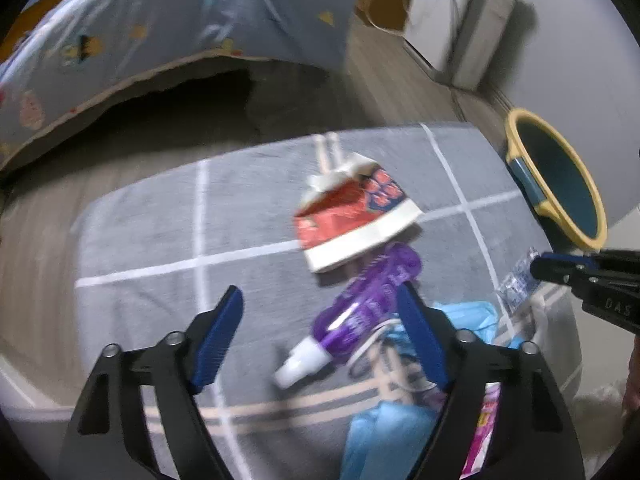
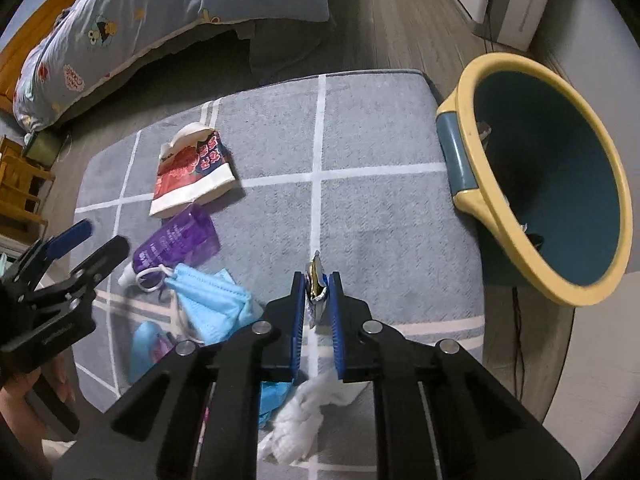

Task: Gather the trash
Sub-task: 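Grasp the purple spray bottle with the left gripper while the right grasps a small blister pack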

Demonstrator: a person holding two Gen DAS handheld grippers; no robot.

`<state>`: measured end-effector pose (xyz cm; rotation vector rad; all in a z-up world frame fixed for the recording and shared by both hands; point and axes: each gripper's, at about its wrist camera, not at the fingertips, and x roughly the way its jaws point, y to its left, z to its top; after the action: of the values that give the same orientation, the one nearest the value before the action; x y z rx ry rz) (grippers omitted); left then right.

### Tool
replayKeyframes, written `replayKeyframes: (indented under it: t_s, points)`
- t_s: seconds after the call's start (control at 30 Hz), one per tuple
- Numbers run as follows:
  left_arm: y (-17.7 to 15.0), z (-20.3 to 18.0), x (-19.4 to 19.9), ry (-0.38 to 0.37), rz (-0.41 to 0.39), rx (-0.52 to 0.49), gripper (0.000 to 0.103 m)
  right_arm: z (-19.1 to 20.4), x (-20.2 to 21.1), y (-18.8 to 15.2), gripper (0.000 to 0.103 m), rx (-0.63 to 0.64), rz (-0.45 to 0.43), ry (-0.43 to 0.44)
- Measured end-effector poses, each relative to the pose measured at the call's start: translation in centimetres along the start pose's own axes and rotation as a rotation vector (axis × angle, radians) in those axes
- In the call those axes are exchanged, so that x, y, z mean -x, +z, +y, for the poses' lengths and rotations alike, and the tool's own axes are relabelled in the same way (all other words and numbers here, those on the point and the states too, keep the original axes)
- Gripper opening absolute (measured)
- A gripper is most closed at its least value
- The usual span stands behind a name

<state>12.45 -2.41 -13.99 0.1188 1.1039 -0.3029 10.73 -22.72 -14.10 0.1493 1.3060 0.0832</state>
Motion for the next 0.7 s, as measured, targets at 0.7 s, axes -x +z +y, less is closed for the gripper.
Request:
replayKeyframes:
  t_s: [0.7]
  points:
    - [-0.6, -2.1, -1.9, -0.012, 0.056, -0.093, 0.036, -0.1, -0.3, 0.7, 0.012, 0.020, -0.007, 0.033]
